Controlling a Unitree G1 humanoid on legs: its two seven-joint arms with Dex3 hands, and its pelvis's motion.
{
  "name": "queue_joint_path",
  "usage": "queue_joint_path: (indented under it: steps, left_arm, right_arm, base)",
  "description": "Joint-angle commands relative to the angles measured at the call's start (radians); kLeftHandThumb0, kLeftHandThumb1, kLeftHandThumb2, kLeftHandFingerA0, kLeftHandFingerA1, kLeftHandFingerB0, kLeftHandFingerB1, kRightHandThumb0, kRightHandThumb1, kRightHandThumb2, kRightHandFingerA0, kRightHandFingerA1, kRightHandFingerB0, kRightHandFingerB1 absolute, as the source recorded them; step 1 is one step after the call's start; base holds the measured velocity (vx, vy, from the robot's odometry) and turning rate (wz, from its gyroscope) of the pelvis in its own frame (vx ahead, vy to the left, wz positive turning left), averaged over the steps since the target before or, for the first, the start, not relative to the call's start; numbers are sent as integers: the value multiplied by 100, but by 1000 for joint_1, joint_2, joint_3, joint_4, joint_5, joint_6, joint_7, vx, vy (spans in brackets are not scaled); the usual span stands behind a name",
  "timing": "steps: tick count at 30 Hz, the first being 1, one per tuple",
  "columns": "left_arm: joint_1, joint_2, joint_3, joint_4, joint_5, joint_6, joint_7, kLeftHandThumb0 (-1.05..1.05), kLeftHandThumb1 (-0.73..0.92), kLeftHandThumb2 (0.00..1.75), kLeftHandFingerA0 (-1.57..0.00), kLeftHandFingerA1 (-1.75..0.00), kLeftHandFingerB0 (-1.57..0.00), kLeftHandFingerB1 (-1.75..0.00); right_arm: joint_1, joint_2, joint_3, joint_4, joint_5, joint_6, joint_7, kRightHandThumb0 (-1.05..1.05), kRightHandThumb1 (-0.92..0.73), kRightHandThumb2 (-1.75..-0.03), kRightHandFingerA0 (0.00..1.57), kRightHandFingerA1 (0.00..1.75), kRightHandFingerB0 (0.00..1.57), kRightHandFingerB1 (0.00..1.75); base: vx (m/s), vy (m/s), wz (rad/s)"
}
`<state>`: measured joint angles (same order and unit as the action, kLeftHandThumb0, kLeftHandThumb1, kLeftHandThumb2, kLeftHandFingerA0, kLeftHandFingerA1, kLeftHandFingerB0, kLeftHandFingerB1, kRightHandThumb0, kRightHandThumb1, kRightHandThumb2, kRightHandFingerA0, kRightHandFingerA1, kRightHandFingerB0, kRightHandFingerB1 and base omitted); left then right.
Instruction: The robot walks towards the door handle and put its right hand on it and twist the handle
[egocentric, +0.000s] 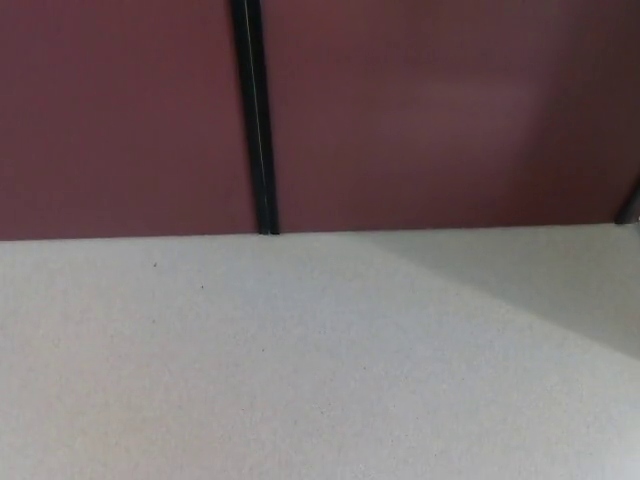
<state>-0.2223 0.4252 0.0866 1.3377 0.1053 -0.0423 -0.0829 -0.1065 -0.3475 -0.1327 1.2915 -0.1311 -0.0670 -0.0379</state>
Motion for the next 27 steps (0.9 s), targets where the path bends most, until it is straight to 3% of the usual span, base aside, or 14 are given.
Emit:
queue_joint_path:
  steps: [1,13,27]
  left_arm:
    - [14,13,9,13,5,-19,-23,-30,56,67,-58,-48,-39,-42]
    - [115,11,1,15,15,-43,-30,-31,56,67,-57,-48,-39,-42]
    - [116,8,-15,16,24,-41,-28,-32,56,68,-57,-48,-40,-42]
  right_arm:
    - [1,4,-4,17,9,-25,-34,-21,-68,-60,68,46,44,37]
    - [116,15,19,20,-9,-68,-47,-22,-68,-60,66,46,45,38]
    - [130,18,24,18,-1,-95,-40,-22,-67,-60,63,44,47,39]
  base:
    - [0,0,0]
    - [0,0,0]
    - [0,0,0]
